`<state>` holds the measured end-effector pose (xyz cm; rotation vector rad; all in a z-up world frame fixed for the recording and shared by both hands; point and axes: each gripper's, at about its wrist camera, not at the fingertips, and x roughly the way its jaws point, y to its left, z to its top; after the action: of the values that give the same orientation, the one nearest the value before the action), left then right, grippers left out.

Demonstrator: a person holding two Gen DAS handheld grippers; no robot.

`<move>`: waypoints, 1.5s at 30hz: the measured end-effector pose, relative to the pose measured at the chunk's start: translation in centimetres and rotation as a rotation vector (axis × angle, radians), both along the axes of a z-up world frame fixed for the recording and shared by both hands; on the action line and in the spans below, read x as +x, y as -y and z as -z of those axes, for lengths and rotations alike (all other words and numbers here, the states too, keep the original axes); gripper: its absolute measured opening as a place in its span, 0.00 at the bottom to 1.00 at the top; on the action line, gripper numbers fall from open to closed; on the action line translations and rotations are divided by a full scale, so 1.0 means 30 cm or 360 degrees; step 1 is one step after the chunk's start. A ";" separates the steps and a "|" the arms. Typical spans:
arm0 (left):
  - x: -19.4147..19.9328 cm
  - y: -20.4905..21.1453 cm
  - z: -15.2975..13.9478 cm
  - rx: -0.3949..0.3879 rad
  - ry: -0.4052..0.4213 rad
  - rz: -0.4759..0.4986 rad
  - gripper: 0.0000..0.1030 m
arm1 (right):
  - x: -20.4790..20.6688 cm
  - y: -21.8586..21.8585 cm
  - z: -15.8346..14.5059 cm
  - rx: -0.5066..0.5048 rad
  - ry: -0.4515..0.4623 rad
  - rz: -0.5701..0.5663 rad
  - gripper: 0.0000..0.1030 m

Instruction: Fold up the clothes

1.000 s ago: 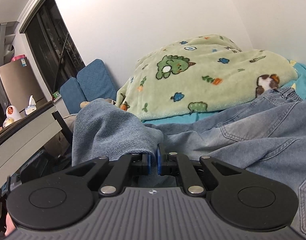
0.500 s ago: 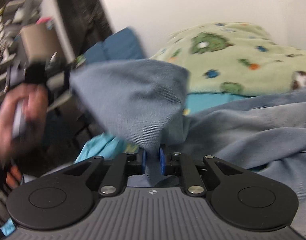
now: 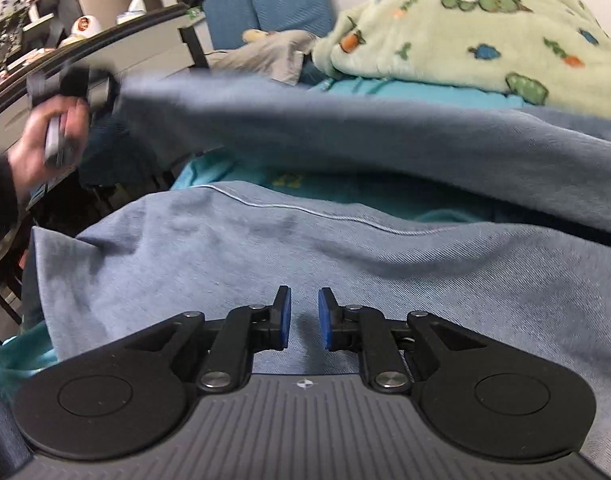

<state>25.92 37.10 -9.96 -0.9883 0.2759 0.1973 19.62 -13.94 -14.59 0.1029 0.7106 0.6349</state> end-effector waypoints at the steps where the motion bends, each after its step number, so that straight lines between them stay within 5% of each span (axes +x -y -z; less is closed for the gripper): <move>1: -0.020 -0.025 0.061 -0.0051 -0.0058 -0.0011 0.01 | 0.004 -0.002 0.004 -0.0015 -0.0008 0.0015 0.15; 7: -0.097 -0.075 0.211 -0.0200 -0.0342 0.0102 0.05 | 0.029 0.012 0.015 -0.0049 -0.0069 0.0112 0.17; 14: -0.305 -0.050 0.123 -0.0255 -0.0349 0.0216 0.38 | -0.014 0.042 -0.032 -0.0074 -0.0045 0.0171 0.29; 18: -0.435 -0.018 0.054 -0.0188 -0.0348 0.0266 0.58 | -0.072 0.076 -0.070 -0.0080 -0.0060 0.0224 0.29; 25: -0.562 -0.003 0.145 -0.0275 -0.0608 0.0271 0.65 | -0.176 0.128 -0.158 -0.0080 -0.0033 0.0356 0.40; 30: -0.536 -0.014 0.235 -0.0468 -0.0646 0.0359 0.61 | -0.233 0.190 -0.184 0.0020 -0.0102 0.0519 0.43; 34: -0.496 -0.025 0.200 -0.0392 -0.0613 0.0405 0.12 | -0.267 0.213 -0.191 0.0034 -0.0115 0.0631 0.45; 37: -0.463 -0.035 0.105 -0.0226 -0.0548 0.0446 0.08 | -0.268 0.218 -0.195 0.0040 -0.0104 0.0686 0.45; 42: -0.435 -0.153 -0.045 -0.0147 -0.0383 0.0366 0.07 | -0.252 0.228 -0.196 0.0040 -0.0080 0.0747 0.45; 45: -0.372 -0.158 -0.014 -0.0002 -0.0543 0.0357 0.07 | -0.243 0.234 -0.192 0.0018 -0.0062 0.0788 0.45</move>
<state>14.77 41.85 -9.53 -0.9145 0.6951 0.1599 12.34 -20.95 -8.85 0.2922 0.6855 0.1631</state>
